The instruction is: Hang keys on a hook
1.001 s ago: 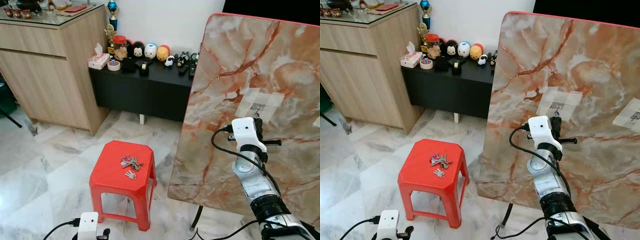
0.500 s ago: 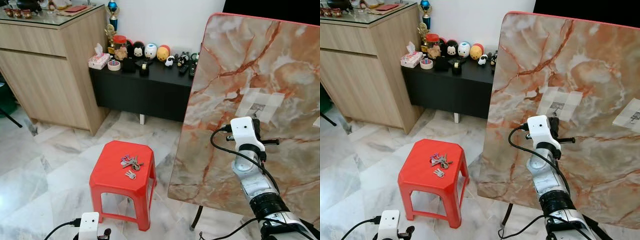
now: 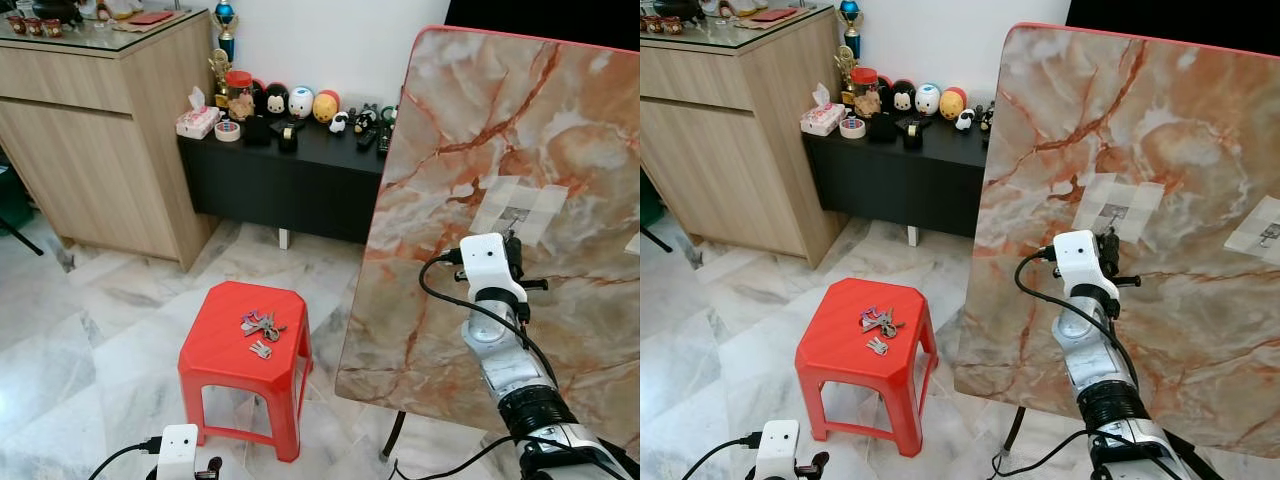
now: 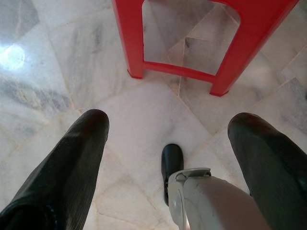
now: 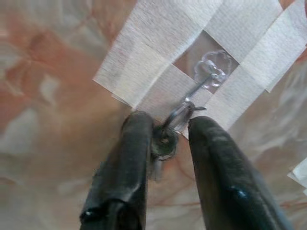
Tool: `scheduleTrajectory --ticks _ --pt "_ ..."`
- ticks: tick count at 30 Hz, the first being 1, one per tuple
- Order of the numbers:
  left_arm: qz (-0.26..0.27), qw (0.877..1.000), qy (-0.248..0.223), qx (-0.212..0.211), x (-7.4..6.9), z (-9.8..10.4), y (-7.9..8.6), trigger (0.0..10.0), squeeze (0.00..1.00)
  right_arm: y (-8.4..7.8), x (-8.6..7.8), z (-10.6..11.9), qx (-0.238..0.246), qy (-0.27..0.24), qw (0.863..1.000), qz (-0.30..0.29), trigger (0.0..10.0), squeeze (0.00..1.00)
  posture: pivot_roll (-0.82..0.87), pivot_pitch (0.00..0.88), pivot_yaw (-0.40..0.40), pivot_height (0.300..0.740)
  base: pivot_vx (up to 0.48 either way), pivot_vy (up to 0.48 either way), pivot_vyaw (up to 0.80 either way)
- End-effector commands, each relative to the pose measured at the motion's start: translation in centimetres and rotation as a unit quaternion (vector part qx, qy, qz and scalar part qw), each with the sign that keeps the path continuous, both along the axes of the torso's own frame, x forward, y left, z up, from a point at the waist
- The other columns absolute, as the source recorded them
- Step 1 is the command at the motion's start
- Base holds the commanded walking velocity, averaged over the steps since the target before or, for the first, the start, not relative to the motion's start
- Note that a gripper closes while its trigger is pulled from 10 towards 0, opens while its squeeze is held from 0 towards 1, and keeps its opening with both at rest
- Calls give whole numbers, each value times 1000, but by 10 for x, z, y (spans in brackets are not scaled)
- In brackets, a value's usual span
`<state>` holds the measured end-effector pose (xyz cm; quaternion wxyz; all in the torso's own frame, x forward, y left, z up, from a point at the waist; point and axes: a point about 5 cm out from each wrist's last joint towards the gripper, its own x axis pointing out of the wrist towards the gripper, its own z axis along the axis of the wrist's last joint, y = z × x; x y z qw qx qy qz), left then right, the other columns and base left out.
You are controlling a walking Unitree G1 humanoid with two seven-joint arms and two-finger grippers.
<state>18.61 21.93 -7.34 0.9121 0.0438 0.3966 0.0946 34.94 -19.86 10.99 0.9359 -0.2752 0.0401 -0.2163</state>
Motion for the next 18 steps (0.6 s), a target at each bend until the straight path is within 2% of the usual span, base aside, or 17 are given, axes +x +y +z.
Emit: scheduleTrajectory --ticks 1,3,4,5,7,12,13,14,15,17,18 --pt "6 1000 6 -6 -3 -2 -1 10000 0 4 2 3 34 -12 999 20 10000 1000 114 0 -124 740 0 0 0" --pt "7 1000 6 -6 -3 -2 -1 10000 0 9 2 3 54 -21 998 40 10000 1000 113 0 -125 740 0 0 0" --pt "7 1000 6 -7 -3 -2 -2 10000 0 11 2 3 59 -24 997 49 10000 816 113 0 -126 740 0 0 0" --pt "7 1000 6 -6 -3 -2 -2 10000 0 14 1 3 59 -27 996 58 10000 0 113 0 -126 740 0 0 0" --pt "6 1000 5 -6 -3 -2 -2 10000 0 19 -4 1 77 -35 993 78 10000 0 114 0 -128 740 0 0 0" --pt "6 1000 5 -6 -3 -2 -2 10000 0 22 -17 -10 108 -32 989 98 10000 0 113 0 -129 740 0 0 0" --pt "5 1000 5 -6 -3 -2 -2 10000 0 22 -22 -17 117 -18 988 99 10000 0 113 0 -129 740 0 0 0" --pt "5 1000 5 -6 -4 -2 -2 10000 0 22 -35 -38 124 29 986 108 10000 0 116 0 -134 740 0 0 0" --pt "6 1000 6 -5 -4 -2 -1 10000 0 21 -43 -51 133 54 983 111 10000 0 114 0 -132 740 0 0 0" --pt "6 1000 6 -5 -4 -2 -1 10000 0 21 -50 -62 142 75 980 113 10000 0 111 0 -131 740 0 0 0" --pt "5 1000 6 -4 -4 -2 -1 10000 0 19 -57 -71 169 85 977 99 10000 0 105 0 -125 740 0 0 0"
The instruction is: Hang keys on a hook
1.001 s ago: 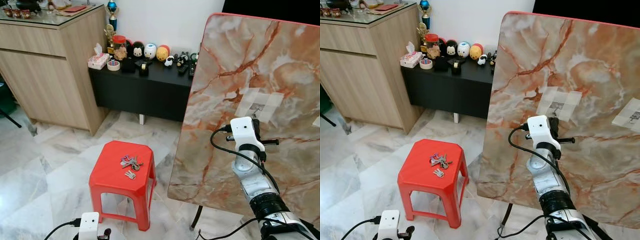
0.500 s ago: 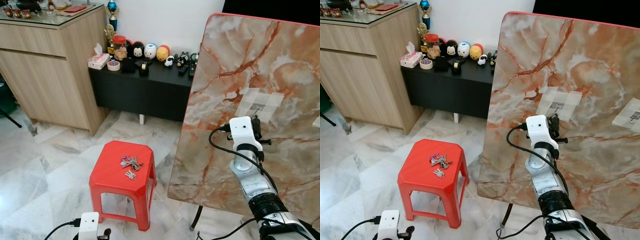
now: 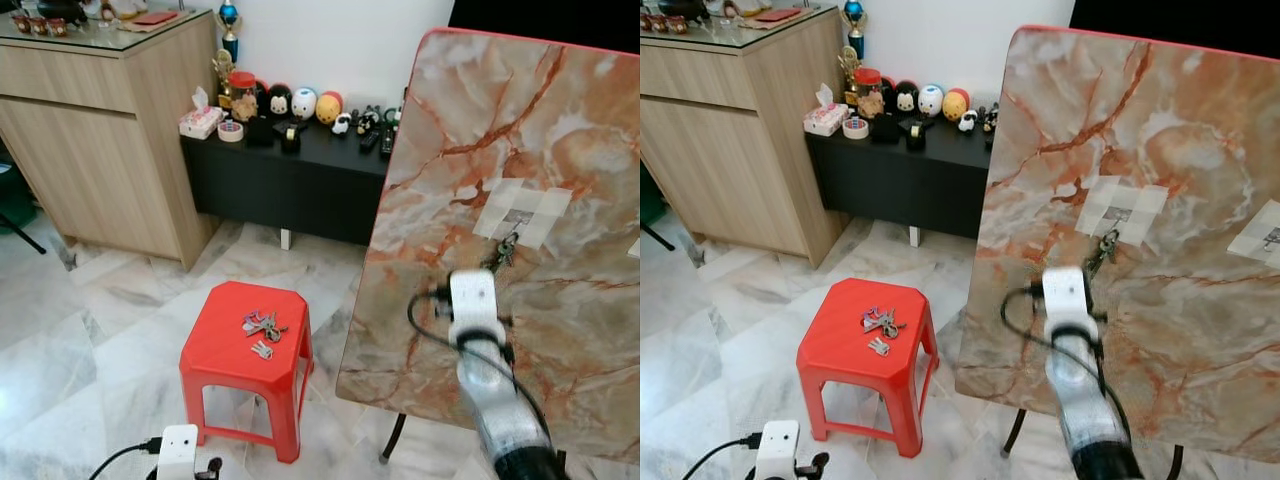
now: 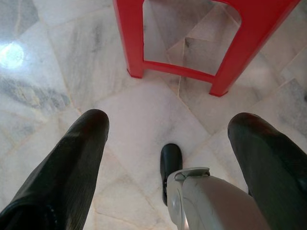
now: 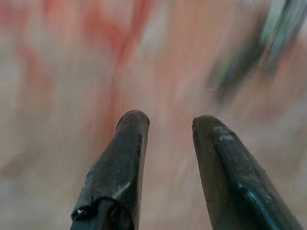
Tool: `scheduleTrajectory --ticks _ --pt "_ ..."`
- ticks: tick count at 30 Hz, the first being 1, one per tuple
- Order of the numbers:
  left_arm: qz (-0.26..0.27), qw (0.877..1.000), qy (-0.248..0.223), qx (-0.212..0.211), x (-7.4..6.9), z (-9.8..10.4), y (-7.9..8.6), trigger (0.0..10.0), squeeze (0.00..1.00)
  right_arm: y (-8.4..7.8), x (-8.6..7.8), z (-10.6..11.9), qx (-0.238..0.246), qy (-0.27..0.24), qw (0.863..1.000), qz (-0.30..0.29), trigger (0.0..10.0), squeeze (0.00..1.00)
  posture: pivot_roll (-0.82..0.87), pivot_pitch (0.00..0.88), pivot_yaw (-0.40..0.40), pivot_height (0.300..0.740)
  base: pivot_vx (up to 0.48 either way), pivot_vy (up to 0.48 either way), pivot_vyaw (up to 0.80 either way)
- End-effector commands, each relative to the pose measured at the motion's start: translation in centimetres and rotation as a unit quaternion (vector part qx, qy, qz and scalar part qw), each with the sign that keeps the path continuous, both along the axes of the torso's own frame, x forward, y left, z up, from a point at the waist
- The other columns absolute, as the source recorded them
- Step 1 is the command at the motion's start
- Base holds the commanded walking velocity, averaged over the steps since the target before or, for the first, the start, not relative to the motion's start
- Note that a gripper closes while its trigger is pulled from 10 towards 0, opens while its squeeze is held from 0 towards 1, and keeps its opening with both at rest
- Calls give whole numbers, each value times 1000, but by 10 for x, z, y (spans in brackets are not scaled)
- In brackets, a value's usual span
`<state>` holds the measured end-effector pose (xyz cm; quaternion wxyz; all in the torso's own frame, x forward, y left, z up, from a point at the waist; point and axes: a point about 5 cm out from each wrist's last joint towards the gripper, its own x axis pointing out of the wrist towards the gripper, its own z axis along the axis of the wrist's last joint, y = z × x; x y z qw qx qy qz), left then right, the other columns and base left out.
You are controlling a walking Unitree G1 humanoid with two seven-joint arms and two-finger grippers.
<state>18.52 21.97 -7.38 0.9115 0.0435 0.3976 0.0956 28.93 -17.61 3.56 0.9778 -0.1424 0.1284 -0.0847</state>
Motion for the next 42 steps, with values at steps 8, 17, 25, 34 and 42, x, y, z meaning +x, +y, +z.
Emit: scheduleTrajectory --ticks 8,17,25,34,42 --pt "-2 1000 8 2 -3 -1 3 10000 0 12 -55 -79 162 173 971 -17 10000 0 111 0 -106 740 0 0 0" --pt "-21 1000 13 16 1 3 16 10000 0 1 -113 -120 215 275 932 -101 10000 0 129 0 -27 740 0 0 0" --pt "-19 1000 20 11 0 5 25 10000 0 -1 -142 -133 223 311 916 -116 10000 0 111 0 -18 740 0 0 0" --pt "11 999 33 -13 -6 1 26 10000 0 2 -138 -133 245 306 913 -114 10000 0 110 0 -16 740 0 0 0" --pt "8 998 50 -29 -14 -2 27 10000 0 13 -134 -132 264 303 909 -112 10000 0 93 0 5 740 0 0 0"
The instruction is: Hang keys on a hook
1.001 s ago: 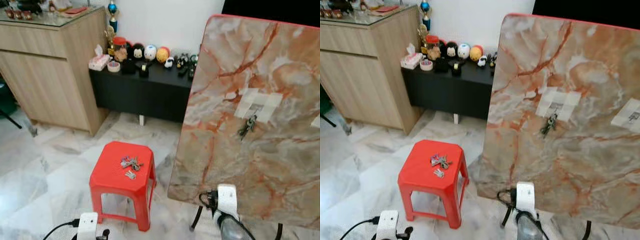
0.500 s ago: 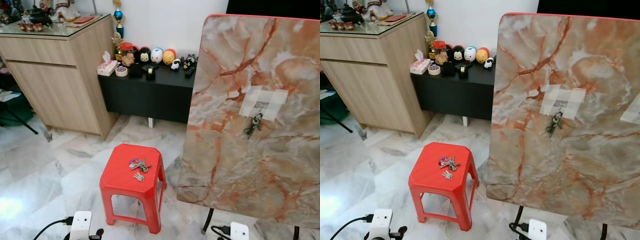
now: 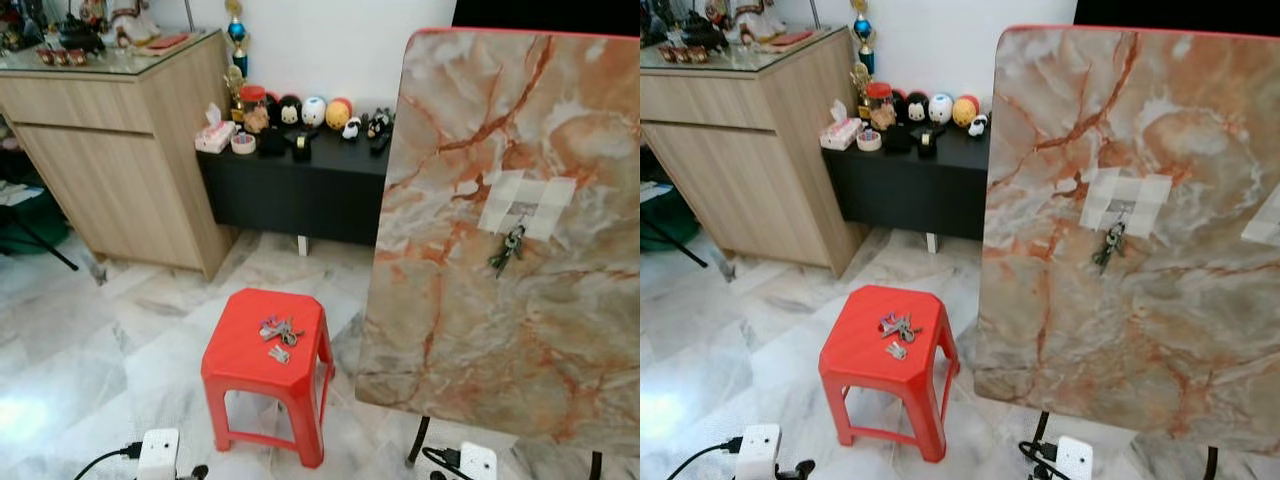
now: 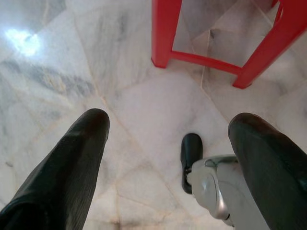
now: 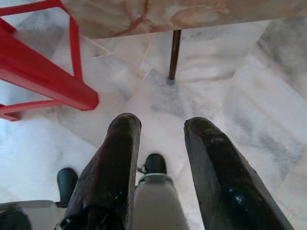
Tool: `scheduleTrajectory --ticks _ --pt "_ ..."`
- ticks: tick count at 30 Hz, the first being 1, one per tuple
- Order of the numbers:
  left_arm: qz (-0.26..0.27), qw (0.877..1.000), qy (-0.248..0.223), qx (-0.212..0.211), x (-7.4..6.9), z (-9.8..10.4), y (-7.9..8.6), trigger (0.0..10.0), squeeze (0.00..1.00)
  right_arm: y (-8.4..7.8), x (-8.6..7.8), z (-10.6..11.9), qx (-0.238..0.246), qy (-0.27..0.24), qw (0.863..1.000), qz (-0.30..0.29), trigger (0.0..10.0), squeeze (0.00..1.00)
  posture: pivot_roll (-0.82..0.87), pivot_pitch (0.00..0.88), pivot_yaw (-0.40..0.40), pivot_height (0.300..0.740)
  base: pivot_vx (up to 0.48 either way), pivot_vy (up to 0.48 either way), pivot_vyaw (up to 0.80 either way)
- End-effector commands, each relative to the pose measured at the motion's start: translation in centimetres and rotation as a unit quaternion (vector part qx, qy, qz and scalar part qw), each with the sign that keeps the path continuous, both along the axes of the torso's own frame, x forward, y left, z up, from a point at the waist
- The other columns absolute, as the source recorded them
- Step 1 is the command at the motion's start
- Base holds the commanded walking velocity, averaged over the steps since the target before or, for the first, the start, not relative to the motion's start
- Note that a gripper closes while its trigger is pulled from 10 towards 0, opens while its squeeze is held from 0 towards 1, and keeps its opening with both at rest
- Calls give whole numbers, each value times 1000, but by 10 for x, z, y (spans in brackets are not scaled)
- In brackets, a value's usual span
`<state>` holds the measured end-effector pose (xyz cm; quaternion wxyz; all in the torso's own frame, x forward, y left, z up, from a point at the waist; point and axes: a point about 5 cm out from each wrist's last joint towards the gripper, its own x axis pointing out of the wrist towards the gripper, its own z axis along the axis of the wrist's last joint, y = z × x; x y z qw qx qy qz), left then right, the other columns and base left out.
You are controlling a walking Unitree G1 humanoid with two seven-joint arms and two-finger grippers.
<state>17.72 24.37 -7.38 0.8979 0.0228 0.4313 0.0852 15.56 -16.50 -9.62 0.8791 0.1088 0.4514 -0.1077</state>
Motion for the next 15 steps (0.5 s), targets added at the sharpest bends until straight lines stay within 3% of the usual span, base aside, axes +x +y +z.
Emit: scheduleTrajectory --ticks 1,15 --pt "7 1000 16 -4 -6 -3 3 10000 0 2 -1 -1 8 0 1000 -5 10000 0 93 0 5 740 0 0 0" --pt "2 999 38 -9 -16 -9 -4 10000 0 -5 -11 -4 13 11 1000 -23 10000 0 79 0 -10 740 0 0 0"
